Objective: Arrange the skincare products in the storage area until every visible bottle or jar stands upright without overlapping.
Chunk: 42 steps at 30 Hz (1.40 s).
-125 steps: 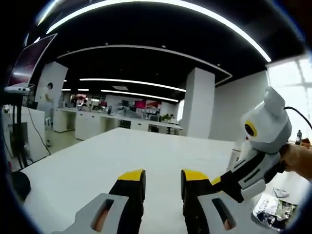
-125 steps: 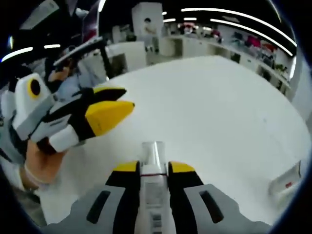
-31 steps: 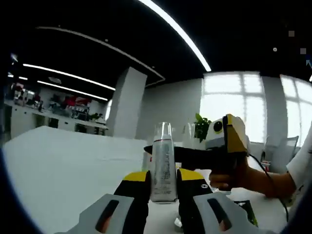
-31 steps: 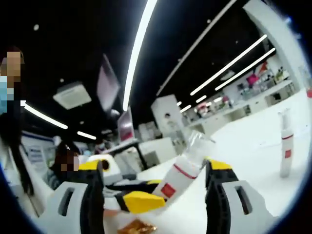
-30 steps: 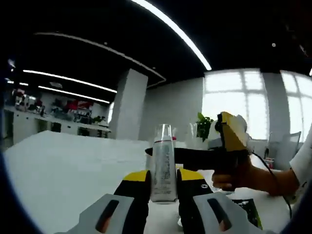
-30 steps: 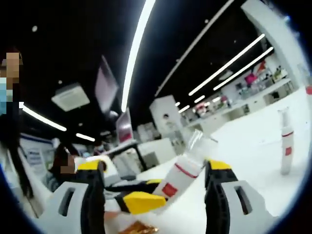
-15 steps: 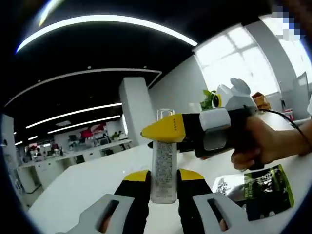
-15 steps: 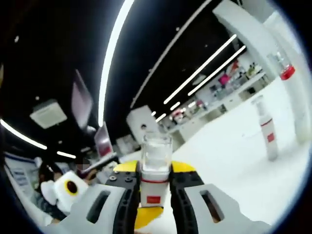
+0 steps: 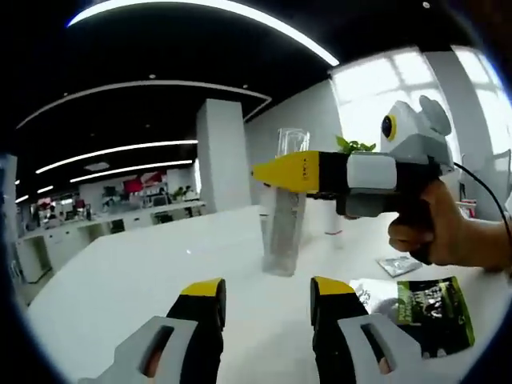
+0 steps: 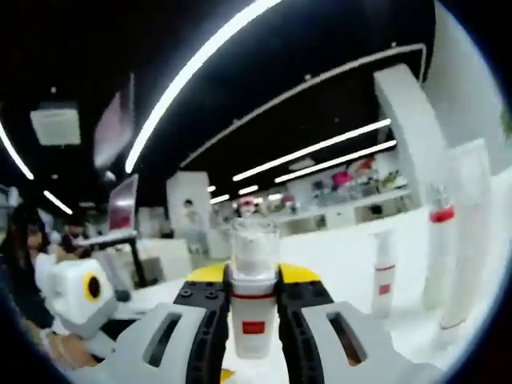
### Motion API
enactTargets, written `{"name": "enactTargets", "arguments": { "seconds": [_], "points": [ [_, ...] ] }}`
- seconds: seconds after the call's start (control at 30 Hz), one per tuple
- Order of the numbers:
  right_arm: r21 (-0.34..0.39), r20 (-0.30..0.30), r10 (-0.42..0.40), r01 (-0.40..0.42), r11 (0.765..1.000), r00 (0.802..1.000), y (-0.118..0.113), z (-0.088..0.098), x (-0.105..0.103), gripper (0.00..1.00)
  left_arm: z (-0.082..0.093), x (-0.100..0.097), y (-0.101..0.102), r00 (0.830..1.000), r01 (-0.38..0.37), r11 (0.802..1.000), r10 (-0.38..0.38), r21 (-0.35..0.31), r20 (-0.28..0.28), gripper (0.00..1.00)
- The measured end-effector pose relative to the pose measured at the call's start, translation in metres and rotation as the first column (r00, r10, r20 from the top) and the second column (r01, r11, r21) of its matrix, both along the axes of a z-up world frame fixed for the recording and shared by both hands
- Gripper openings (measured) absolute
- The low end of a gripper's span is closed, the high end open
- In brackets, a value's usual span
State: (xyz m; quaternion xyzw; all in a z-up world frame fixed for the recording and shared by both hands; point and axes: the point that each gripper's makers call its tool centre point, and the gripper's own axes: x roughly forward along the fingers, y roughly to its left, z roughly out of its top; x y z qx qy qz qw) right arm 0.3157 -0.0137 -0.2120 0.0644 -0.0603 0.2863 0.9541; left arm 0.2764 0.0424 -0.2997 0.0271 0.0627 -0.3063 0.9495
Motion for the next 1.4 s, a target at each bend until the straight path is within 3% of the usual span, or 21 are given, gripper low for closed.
{"name": "enactTargets", "arguments": {
  "seconds": [0.07, 0.27, 0.43, 0.6, 0.77, 0.97, 1.2, 1.33, 1.4],
  "points": [
    [-0.023, -0.028, -0.088, 0.088, 0.996, 0.996, -0.020, -0.007, 0.012, 0.20, -0.001, 0.001, 0.000, 1.000, 0.001, 1.000, -0.001, -0.005, -0.009, 0.43],
    [-0.039, -0.108, -0.226, 0.223, 0.974, 0.968, -0.060, -0.032, 0.036, 0.20, -0.003, 0.001, -0.002, 1.000, 0.001, 1.000, -0.001, -0.008, -0.011, 0.43],
    [-0.100, -0.103, -0.311, 0.301, 0.948, 0.945, -0.078, -0.046, 0.046, 0.20, -0.004, 0.000, -0.003, 1.000, 0.001, 1.000, -0.002, -0.019, -0.019, 0.43],
    [-0.115, -0.115, -0.335, 0.322, 0.940, 0.935, -0.083, -0.052, 0.049, 0.21, -0.004, 0.000, -0.002, 1.000, 0.000, 1.000, -0.001, -0.026, -0.023, 0.43],
    [-0.186, -0.132, -0.342, 0.316, 0.930, 0.930, -0.078, -0.065, 0.051, 0.21, -0.005, -0.002, -0.004, 0.999, 0.014, 0.999, -0.016, -0.048, -0.040, 0.43],
    [-0.239, -0.054, -0.368, 0.346, 0.908, 0.928, -0.080, -0.064, 0.053, 0.21, -0.004, -0.002, -0.002, 0.999, 0.010, 0.999, -0.012, -0.045, -0.038, 0.43],
    [-0.231, -0.032, -0.376, 0.359, 0.904, 0.926, -0.085, -0.064, 0.056, 0.21, -0.004, -0.002, -0.001, 0.999, 0.008, 0.999, -0.010, -0.048, -0.038, 0.43],
    [-0.220, -0.090, -0.359, 0.333, 0.917, 0.929, -0.083, -0.067, 0.054, 0.31, -0.004, -0.003, -0.002, 0.999, 0.011, 0.999, -0.013, -0.049, -0.041, 0.43],
    [-0.249, -0.106, -0.354, 0.320, 0.914, 0.929, -0.084, -0.070, 0.053, 0.34, -0.005, -0.003, -0.002, 0.999, 0.011, 0.999, -0.013, -0.048, -0.041, 0.43]
  ]
}}
